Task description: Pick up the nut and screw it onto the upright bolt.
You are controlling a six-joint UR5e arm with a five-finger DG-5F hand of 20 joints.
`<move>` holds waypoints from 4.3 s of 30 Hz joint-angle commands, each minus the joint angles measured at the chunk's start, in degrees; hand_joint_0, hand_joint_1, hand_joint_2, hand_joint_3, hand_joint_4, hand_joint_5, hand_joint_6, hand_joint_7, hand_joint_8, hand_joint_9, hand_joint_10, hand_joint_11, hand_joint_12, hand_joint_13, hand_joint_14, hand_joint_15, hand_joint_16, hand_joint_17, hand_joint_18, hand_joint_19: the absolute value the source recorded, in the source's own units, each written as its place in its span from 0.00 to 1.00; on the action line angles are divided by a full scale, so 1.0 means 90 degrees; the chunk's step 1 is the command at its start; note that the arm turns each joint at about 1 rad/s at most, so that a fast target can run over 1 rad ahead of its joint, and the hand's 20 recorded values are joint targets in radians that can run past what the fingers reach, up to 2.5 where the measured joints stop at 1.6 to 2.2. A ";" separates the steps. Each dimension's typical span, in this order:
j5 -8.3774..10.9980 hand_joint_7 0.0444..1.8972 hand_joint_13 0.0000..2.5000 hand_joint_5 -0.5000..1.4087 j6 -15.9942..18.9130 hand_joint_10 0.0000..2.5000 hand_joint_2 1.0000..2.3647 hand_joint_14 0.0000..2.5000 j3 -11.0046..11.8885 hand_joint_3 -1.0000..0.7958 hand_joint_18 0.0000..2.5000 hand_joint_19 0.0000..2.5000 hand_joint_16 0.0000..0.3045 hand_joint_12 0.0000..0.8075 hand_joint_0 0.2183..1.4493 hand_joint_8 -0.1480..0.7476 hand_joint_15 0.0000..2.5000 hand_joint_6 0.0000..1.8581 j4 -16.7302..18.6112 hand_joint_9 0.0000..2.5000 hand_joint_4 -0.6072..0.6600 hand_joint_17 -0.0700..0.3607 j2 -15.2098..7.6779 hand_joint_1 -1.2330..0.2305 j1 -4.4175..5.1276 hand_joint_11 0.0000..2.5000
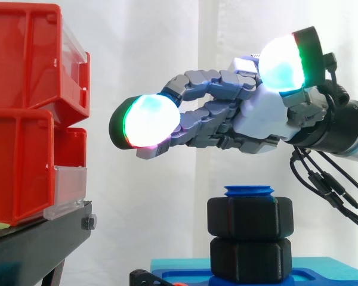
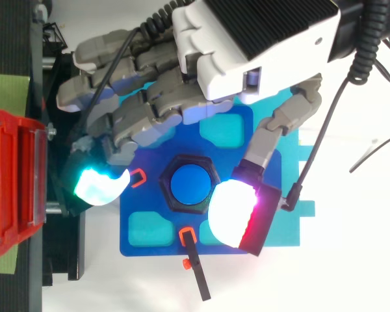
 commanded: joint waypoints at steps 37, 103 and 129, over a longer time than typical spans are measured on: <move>0.1427 0.32 0.06 0.16 -0.0286 0.00 0.00 0.00 -0.1872 0.28 0.00 0.00 0.11 0.37 0.16 0.44 0.00 0.27 0.0703 0.16 0.62 0.34 0.0896 0.68 0.0399 0.00; 0.1114 0.68 0.15 0.22 -0.0628 0.00 0.00 0.00 -0.1882 0.28 0.04 0.00 0.08 0.31 0.17 0.51 0.00 0.27 0.0947 0.26 0.68 0.29 0.0544 0.69 0.0312 0.00; 0.0987 0.73 0.19 0.27 -0.0628 0.00 0.00 0.00 -0.1882 0.28 0.07 0.00 0.07 0.28 0.19 0.49 0.00 0.28 0.0957 0.33 0.67 0.27 0.0544 0.66 0.0194 0.00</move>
